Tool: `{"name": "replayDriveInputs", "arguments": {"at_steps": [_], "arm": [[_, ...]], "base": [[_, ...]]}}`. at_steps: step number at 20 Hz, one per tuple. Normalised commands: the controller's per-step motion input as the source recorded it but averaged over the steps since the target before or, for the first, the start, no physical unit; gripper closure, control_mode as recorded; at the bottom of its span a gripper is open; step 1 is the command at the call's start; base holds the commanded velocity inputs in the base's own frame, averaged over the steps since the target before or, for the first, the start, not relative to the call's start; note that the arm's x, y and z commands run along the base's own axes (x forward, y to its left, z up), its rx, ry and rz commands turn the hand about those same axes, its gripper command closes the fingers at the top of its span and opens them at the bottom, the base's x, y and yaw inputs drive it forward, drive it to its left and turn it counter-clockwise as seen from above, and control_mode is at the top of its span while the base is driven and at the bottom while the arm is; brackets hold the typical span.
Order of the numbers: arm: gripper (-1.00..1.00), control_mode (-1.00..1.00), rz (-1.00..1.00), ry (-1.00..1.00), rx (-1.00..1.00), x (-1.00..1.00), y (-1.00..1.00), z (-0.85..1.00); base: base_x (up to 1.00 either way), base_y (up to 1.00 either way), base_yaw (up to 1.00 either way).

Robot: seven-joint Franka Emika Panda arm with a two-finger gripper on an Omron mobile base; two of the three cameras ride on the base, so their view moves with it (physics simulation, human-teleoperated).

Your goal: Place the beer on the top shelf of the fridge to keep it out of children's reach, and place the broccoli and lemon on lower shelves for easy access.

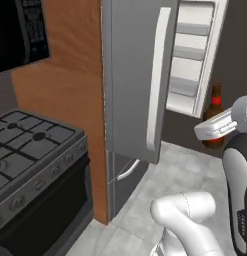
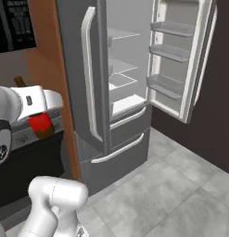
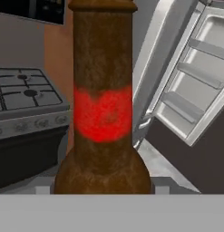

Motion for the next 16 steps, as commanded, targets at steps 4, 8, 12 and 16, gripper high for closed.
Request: {"name": "replayDriveInputs", "arguments": {"at_steps": [4, 8, 12, 16], "arm": [[1.00, 1.00, 0.00, 0.00, 0.00, 0.00, 0.00, 0.00], [1.00, 1.00, 0.00, 0.00, 0.00, 0.00, 0.00, 0.00], [1.00, 1.00, 0.00, 0.00, 0.00, 0.00, 0.00, 0.00], [1.00, 1.00, 0.00, 0.00, 0.00, 0.00, 0.00, 0.00]], "base": [[0.64, -0.73, -0.23], [0.69, -0.71, -0.18], [0.62, -0.59, -0.05], [0.66, -0.34, 0.06]]}}
